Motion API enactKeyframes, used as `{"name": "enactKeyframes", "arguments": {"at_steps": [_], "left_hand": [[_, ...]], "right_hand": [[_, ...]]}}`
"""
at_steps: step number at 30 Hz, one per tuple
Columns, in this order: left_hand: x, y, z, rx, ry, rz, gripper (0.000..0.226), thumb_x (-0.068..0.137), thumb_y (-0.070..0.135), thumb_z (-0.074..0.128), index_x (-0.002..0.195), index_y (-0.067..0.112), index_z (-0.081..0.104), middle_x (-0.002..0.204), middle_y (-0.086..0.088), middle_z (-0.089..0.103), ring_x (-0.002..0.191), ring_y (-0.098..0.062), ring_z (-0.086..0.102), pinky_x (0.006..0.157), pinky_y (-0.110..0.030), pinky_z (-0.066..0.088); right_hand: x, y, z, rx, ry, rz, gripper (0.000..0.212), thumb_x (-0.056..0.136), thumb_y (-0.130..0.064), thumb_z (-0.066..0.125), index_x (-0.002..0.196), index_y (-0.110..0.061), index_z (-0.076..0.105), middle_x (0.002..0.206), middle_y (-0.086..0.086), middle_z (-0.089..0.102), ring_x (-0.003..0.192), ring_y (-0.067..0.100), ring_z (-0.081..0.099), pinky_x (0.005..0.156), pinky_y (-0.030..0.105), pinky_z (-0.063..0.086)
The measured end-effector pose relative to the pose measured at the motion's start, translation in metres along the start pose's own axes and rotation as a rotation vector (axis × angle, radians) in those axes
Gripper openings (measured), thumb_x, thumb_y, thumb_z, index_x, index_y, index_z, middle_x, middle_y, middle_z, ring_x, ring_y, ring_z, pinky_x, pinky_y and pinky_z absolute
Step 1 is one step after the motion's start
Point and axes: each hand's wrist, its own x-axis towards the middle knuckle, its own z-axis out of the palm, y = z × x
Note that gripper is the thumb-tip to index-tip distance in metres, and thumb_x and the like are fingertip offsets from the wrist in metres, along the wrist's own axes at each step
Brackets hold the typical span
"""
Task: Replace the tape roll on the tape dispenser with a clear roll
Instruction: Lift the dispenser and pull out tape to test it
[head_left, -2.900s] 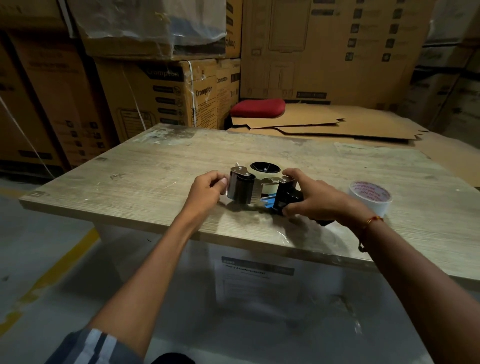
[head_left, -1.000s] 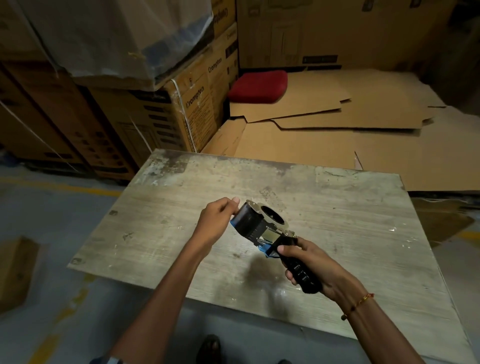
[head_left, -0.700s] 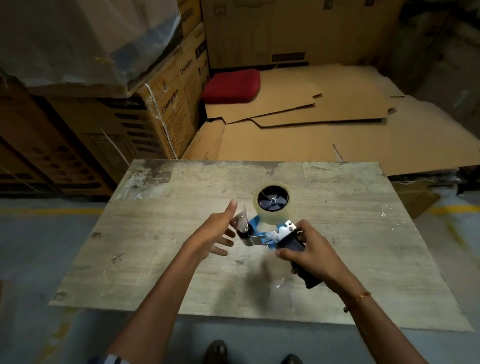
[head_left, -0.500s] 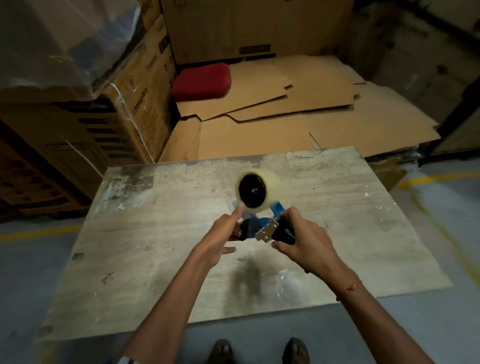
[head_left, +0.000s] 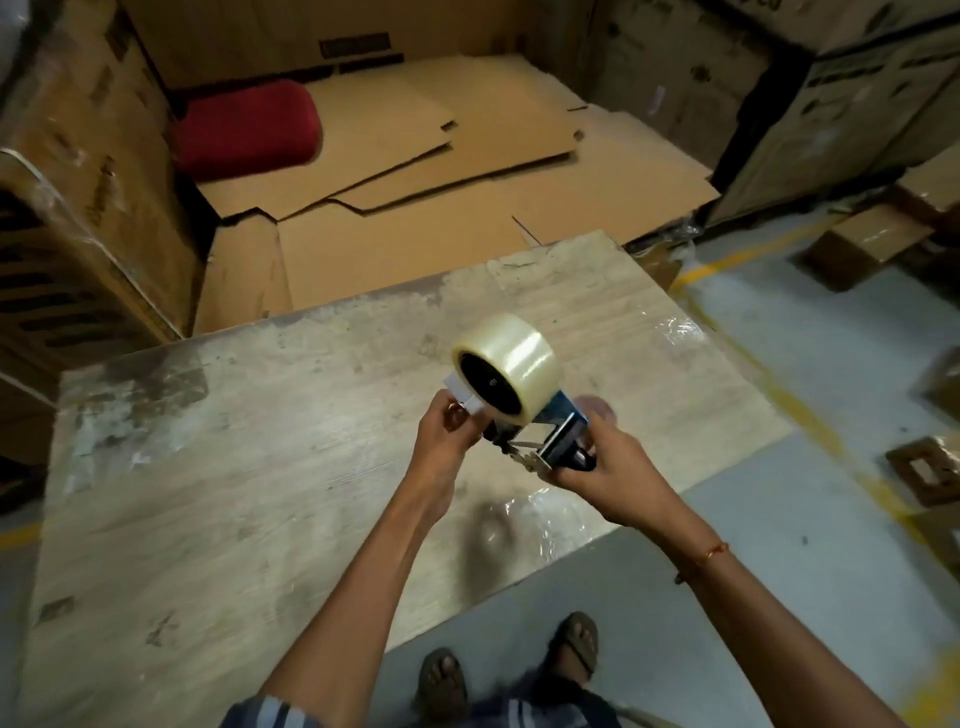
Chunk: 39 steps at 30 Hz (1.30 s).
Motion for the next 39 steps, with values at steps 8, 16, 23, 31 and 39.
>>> {"name": "enactKeyframes", "arguments": {"at_steps": [8,16,23,31,39], "left_hand": [[0.014,-0.021,0.010,-0.087,-0.277,-0.195,0.068,0.080,0.043,0.074,0.136,0.018,0.045,0.109,-0.009,0.067,0.104,-0.026,0.063,0.093,-0.032,0.052],[0.010,-0.058,0.020,-0.466,-0.461,-0.443,0.093,0.070,0.058,0.078,0.146,0.016,0.043,0.144,-0.023,0.051,0.134,-0.034,0.049,0.112,-0.044,0.039],[0.020,-0.069,0.016,-0.208,-0.344,-0.524,0.050,0.098,0.057,0.042,0.118,0.012,0.053,0.085,-0.007,0.070,0.078,-0.021,0.070,0.092,-0.038,0.052],[0.019,-0.067,0.013,0.075,-0.263,-0.657,0.052,0.101,0.044,0.048,0.125,-0.003,0.054,0.117,-0.029,0.067,0.098,-0.037,0.072,0.076,-0.037,0.061],[0.005,-0.077,0.028,0.252,-0.635,-0.973,0.104,0.084,0.085,0.025,0.121,-0.005,0.061,0.121,-0.027,0.067,0.104,-0.034,0.070,0.083,-0.041,0.057]], "right_hand": [[-0.032,0.034,0.001,0.303,0.048,0.217,0.060,0.062,-0.038,0.072,0.121,-0.039,0.061,0.107,-0.008,0.074,0.101,0.015,0.069,0.079,0.031,0.054],[-0.049,0.044,-0.011,0.370,0.041,0.252,0.055,0.080,-0.012,0.082,0.127,-0.028,0.060,0.115,-0.006,0.074,0.108,0.010,0.070,0.091,0.031,0.057],[-0.055,0.052,-0.022,0.330,-0.044,0.377,0.033,0.086,0.003,0.068,0.105,-0.022,0.059,0.073,0.000,0.061,0.047,-0.002,0.050,0.044,0.012,0.039],[-0.054,0.059,-0.031,0.365,-0.086,0.423,0.032,0.087,0.004,0.065,0.108,-0.020,0.063,0.069,0.002,0.062,0.054,0.009,0.056,0.047,0.018,0.044],[-0.064,0.062,-0.037,0.404,-0.080,0.466,0.029,0.089,0.004,0.064,0.104,-0.021,0.060,0.069,0.003,0.061,0.040,-0.001,0.049,0.039,0.014,0.038]]}}
